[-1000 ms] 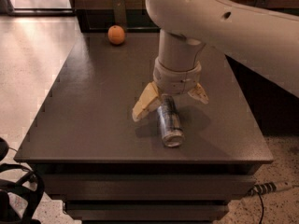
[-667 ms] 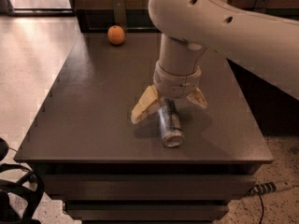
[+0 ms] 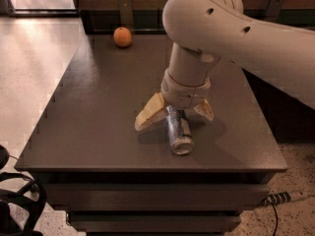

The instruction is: Place redbull can upright

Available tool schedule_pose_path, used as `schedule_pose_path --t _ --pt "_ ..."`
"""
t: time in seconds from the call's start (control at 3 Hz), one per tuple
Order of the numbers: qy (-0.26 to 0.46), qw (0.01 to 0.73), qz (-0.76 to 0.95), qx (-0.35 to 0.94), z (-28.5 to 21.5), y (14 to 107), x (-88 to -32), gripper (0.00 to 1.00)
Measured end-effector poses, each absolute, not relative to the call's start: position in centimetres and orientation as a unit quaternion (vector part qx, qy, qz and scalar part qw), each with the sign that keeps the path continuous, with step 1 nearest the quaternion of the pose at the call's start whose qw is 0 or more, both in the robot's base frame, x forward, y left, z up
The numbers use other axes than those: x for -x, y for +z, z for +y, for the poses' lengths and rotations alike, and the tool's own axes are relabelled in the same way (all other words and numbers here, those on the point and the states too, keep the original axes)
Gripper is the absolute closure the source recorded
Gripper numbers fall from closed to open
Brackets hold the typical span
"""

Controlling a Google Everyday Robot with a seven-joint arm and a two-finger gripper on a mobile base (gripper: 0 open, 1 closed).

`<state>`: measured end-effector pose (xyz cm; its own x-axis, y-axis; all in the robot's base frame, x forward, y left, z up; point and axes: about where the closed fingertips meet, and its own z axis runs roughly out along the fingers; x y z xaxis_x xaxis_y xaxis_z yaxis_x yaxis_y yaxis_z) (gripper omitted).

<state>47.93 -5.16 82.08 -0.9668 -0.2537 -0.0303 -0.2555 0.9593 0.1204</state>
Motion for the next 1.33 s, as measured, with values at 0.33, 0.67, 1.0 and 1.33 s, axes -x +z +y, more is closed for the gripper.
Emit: schedule_pose_path --t 0.33,0.67,1.0,1.33 --pt "0.061 0.008 0.990 0.129 -5.18 82.14 -47.87 0.23" --pt "0.061 0.010 0.990 0.129 -5.16 82.22 -47.82 0.54" --pt "0.061 0.011 0.990 0.130 -5.15 82.26 -47.79 0.77" --pt "0.061 0.012 0.990 0.130 -5.14 82.32 -47.75 0.99"
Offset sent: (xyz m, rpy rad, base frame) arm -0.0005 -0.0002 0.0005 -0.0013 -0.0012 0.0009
